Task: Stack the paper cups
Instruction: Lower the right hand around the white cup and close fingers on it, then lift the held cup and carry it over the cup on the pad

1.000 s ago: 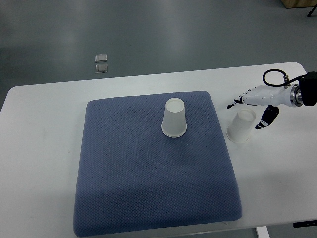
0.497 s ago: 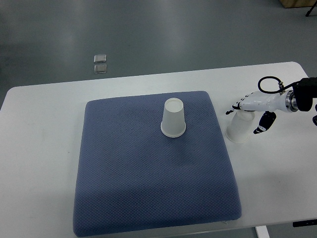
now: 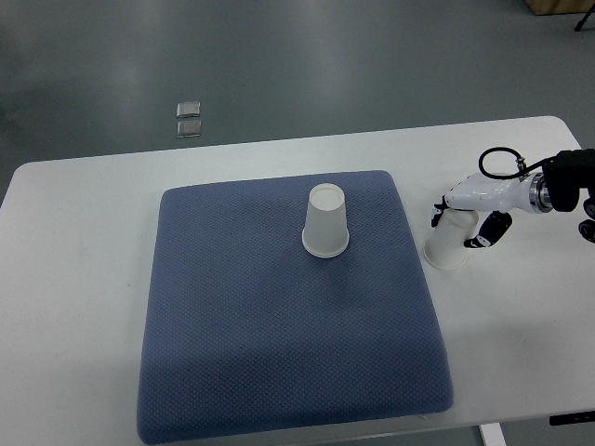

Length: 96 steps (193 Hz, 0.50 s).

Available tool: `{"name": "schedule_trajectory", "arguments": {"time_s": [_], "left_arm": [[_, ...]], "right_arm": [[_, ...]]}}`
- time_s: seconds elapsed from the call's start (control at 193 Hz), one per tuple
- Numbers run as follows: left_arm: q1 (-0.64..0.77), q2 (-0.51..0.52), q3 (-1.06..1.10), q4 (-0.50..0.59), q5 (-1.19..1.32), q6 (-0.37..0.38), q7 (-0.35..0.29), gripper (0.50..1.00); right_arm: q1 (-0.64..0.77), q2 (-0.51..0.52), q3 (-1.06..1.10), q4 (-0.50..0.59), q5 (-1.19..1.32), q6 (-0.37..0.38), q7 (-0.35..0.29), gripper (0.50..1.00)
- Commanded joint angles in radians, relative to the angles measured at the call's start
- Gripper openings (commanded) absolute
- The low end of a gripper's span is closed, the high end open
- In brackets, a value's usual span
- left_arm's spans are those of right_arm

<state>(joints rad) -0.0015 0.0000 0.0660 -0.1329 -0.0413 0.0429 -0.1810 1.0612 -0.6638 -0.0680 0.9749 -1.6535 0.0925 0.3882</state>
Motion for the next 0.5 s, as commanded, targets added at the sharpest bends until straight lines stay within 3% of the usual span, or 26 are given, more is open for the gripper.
{"name": "schedule_trajectory", "arguments": {"time_s": [0.0,0.358,0.492], "left_arm": [[0.0,0.0,0.0,0.001,0.001,0.0,0.0,1.0],[0.0,0.0,0.0,0.001,0.001,0.0,0.0,1.0],[0.0,0.0,0.0,-0.001,0.0,0.0,0.0,1.0]], "right_arm": [[0.002,0.003,-0.004,-0.004,0.0,0.0,0.0,0.652],[0.072,-0.011,-0.007,-0.002,0.001,0.013,0.009,0.654],[0.138,-0.014,-0.007,0.002,0.005,0.053,0.012,0.654]]}}
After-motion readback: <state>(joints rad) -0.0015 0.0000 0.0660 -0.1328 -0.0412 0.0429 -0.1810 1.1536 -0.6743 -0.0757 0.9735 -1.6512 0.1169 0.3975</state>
